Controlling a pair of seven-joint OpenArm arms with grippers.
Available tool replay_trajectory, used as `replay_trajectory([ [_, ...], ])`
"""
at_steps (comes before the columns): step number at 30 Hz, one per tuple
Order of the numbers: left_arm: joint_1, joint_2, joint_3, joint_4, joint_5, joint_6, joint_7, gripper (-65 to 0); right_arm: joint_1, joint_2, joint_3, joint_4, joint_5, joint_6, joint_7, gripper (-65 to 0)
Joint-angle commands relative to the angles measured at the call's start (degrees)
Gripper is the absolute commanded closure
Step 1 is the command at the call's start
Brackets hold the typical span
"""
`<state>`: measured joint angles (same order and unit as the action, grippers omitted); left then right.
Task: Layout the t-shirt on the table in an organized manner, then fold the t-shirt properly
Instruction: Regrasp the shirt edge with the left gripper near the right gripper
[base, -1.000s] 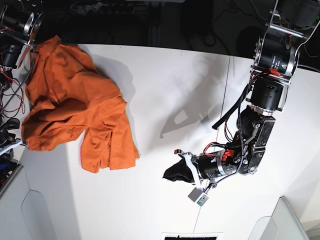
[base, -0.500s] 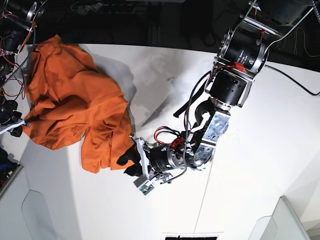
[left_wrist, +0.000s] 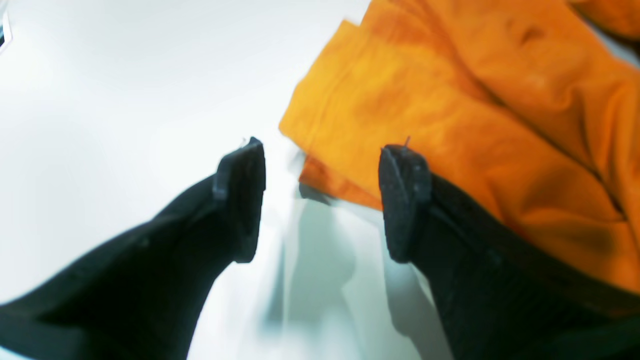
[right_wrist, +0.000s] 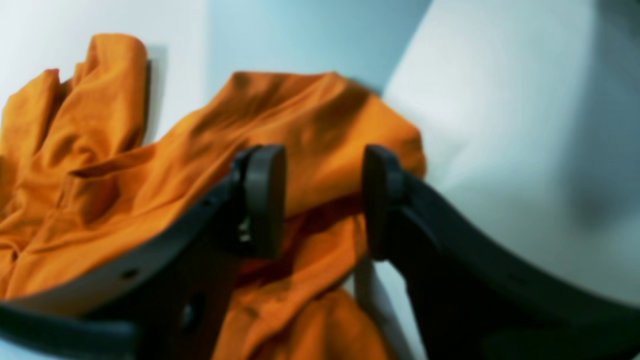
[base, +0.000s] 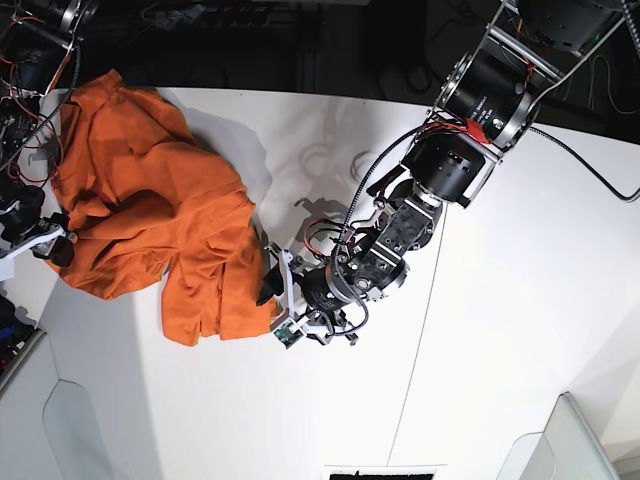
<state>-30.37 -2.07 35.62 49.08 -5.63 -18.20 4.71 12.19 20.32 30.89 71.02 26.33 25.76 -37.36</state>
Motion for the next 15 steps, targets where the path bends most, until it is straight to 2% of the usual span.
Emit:
replay_trajectory([
  [1,-2.0,0.5,-0.2,0.5,-1.1,0.3,-2.5,-38.0,0.9,0.3,0.3,1.0,0.7,0.7,1.1,-25.3],
  [7,-2.0,3.5,-0.2,0.5,-3.8,-0.5,-1.4,-37.4,0.6,-3.2,0.3,1.0,-0.8,0.6,1.1,-25.3],
  [8,-1.9,4.1,-0.2,0.5,-3.7,-0.5,-1.4,-34.8,0.6,-4.0,0.3,1.0,-1.8,0.6,1.1,-25.3],
  [9,-1.9,4.6,-0.2,0.5,-3.5,-0.4,-1.2,-29.6,0.6,-4.8,0.3,1.0,-2.8,0.6,1.1,-25.3],
  [13,-1.1,5.2,-0.2,0.4,-1.8,-0.4,-1.0,-0.9,-0.2,-7.3,0.3,1.0,-5.9,-0.2,1.3,-23.9],
  [15,-0.7,5.2,-0.2,0.2,-0.6,-0.4,-0.8,0.0,-1.0,-7.5,0.3,1.0,-6.0,-0.5,1.5,-16.1],
])
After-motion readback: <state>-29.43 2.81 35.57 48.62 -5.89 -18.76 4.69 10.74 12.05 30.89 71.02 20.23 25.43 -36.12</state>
